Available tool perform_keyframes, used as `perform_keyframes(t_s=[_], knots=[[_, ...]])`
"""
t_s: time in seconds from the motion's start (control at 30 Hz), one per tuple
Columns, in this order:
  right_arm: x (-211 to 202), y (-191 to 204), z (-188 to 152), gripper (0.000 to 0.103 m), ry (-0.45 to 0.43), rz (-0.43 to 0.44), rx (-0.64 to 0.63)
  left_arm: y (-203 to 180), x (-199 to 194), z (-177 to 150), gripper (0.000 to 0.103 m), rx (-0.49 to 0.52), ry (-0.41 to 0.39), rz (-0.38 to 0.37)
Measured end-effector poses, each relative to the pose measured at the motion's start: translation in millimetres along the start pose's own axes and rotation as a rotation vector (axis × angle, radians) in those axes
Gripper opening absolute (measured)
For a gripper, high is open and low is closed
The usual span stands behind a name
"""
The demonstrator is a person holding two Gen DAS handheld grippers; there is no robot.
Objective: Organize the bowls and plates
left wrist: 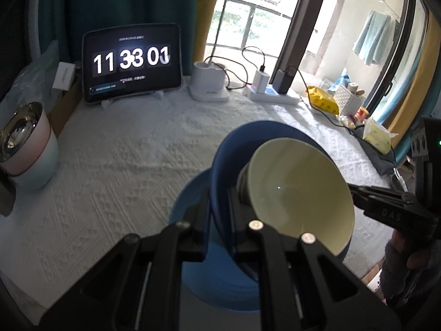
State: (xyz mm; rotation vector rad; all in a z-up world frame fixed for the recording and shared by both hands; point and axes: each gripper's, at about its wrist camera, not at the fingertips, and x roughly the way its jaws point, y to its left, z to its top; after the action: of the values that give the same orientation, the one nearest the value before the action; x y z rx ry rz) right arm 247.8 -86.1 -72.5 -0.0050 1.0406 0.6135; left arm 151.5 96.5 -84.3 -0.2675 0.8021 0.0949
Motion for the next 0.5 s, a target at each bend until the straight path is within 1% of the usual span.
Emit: perform_keyframes(t_s=[0.13,0.5], knots=[[5.6,2.5,-2.6,0.011,0.015,-0.007,-0.003,3.1,1.1,-4.5,0.009,-0.007,0.006,0.006],[7.5,10.5,0.1,0.012,0.022,0.001,-0.017,10.2,6.1,-10.9,0.009,-0.021,0.032,0.022]])
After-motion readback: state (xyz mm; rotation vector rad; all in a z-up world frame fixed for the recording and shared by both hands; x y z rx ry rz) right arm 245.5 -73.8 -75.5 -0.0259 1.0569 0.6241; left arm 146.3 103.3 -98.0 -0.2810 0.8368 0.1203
